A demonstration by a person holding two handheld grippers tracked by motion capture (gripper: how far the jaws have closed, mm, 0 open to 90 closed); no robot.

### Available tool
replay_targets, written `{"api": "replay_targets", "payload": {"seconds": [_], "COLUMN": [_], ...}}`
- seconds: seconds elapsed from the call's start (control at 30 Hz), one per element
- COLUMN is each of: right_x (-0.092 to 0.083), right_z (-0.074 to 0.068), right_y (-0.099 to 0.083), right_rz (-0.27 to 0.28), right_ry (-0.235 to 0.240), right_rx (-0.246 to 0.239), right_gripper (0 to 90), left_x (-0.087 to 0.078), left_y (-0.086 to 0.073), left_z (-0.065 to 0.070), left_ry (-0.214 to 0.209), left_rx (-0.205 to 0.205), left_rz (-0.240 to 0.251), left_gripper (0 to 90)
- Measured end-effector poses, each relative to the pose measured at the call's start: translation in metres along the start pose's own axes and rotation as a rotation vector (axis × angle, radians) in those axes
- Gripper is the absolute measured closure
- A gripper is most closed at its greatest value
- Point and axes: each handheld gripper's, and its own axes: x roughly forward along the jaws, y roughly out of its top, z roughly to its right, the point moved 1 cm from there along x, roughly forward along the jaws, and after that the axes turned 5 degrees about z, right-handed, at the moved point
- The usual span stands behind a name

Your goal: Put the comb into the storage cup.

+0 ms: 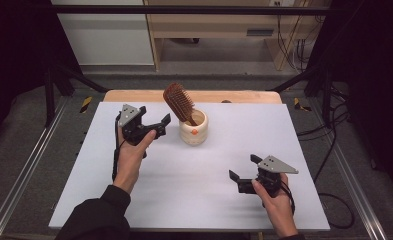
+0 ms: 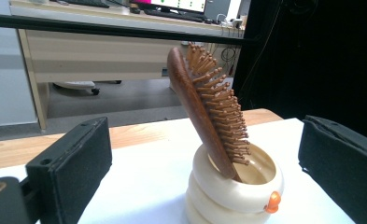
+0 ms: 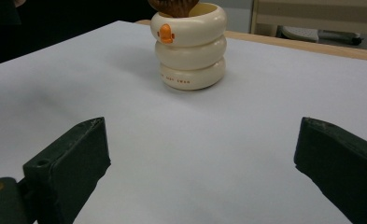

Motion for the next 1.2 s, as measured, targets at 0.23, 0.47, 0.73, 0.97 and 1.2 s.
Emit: {"api": "replay_targets", "payload": {"seconds": [0.23, 0.47, 0.73, 0.97, 1.2], "right_x": [0.001, -0.001, -0.002, -0.002, -0.005], "right_z": [0.0, 0.001, 0.002, 0.002, 0.002], "right_y": [0.0, 0.0, 0.001, 0.0, -0.001], "right_rz": [-0.001, 0.007, 0.016, 0.02, 0.055], "right_ry": [-0.003, -0.006, -0.017, -0.028, -0.041], "right_rx": [-0.001, 0.004, 0.002, -0.025, -0.048], "right_gripper": [3.8, 3.8, 4.1, 4.7, 4.7], "left_x": [-0.016, -0.031, -0.047, -0.066, -0.082], "left_y": [0.002, 0.004, 0.008, 0.004, 0.002], "left_z": [-0.007, -0.014, -0.023, -0.029, -0.036], "left_ry": [0.004, 0.01, 0.015, 0.03, 0.037], "left_rx": [0.014, 0.044, 0.059, 0.086, 0.093], "left_rz": [-0.005, -0.008, -0.002, 0.0, 0.014], "left_gripper": [2.7, 2.7, 2.6, 2.4, 2.4]}}
